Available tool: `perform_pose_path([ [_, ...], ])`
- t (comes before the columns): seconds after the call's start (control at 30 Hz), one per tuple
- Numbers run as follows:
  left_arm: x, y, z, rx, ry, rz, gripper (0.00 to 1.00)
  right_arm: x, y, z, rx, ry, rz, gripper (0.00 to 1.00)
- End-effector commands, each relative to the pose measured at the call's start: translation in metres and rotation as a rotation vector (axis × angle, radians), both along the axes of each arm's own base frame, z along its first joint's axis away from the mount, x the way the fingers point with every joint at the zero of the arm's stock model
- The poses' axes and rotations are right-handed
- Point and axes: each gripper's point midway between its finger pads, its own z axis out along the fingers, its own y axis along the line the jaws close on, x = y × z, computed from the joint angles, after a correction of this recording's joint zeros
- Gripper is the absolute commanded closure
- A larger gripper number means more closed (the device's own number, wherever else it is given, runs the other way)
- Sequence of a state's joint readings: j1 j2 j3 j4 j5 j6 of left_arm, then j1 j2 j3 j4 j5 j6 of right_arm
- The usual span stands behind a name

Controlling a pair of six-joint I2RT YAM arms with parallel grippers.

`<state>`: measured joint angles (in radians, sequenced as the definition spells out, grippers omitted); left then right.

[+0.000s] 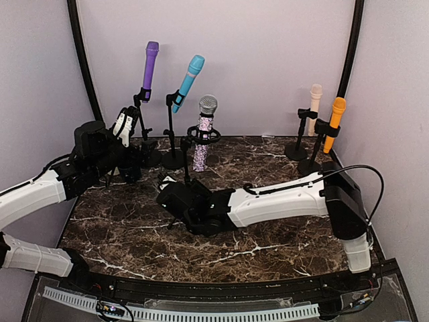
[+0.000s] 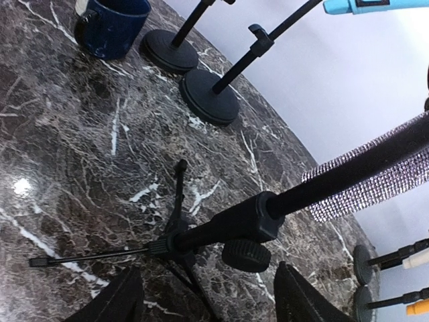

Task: Remove the microphone from the stand
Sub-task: Unscrew the knob on the stand of the microphone stand.

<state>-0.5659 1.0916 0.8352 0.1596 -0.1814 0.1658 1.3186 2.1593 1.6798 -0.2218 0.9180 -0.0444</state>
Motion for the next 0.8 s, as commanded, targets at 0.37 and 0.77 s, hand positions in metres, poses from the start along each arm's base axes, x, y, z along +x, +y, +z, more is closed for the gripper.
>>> perform_pose_path([
  [0.37,-0.002,-0.002,0.0,0.002,-0.009,-0.009,0.11,-0.035,-0.034,0.064,0.791,0.394,0.079,0.2],
  [0.77,-0.003,-0.004,-0.001,0.006,-0.008,-0.012,0.11,-0.019,-0.029,0.059,1.416,0.899,0.145,0.31],
])
